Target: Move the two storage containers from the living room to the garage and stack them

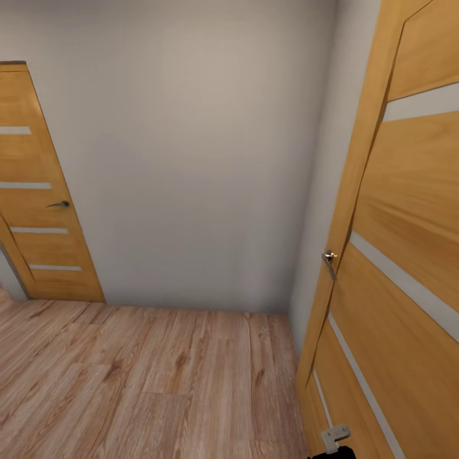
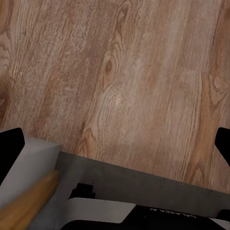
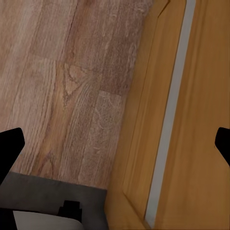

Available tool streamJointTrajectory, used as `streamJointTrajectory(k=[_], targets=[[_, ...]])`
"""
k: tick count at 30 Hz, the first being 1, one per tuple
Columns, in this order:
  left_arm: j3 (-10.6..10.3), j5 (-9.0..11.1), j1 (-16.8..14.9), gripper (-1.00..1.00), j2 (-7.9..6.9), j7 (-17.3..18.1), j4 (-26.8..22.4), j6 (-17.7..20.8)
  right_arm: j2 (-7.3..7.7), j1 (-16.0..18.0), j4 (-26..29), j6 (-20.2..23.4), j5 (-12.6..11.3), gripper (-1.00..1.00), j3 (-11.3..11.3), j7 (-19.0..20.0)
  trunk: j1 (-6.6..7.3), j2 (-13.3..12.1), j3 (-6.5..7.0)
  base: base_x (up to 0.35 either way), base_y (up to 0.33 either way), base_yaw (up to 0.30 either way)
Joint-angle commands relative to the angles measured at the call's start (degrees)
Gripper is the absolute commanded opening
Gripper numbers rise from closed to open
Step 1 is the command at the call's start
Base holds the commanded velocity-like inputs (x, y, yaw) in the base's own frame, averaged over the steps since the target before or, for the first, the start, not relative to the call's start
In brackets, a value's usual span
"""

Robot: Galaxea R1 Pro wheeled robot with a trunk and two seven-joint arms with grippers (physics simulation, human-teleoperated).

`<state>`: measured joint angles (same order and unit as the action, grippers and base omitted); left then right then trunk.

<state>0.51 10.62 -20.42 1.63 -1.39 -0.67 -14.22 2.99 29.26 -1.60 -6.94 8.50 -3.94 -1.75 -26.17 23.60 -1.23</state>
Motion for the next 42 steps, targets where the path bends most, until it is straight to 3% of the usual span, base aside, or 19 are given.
streamJointTrajectory(k=[1,10,42], targets=[[0.01,0.19,-0.06,1.0,0.01,-0.11,0.05,-0.19,0.02,0.09,-0.18,-0.27,0.29,1.0,-0.37,-0.18,-0.05,0.12,-0.13,0.202,0.0,0.0],[0.01,0.19,-0.06,1.0,-0.03,-0.11,0.05,-0.19,0.0,0.09,-0.17,-0.27,0.29,1.0,-0.37,-0.18,-0.05,0.12,-0.13,0.236,0.0,0.0],[0.01,0.19,-0.06,1.0,-0.05,-0.11,0.05,-0.2,0.0,0.09,-0.18,-0.27,0.29,1.0,-0.37,-0.18,-0.05,0.12,-0.13,0.005,-0.011,0.0]])
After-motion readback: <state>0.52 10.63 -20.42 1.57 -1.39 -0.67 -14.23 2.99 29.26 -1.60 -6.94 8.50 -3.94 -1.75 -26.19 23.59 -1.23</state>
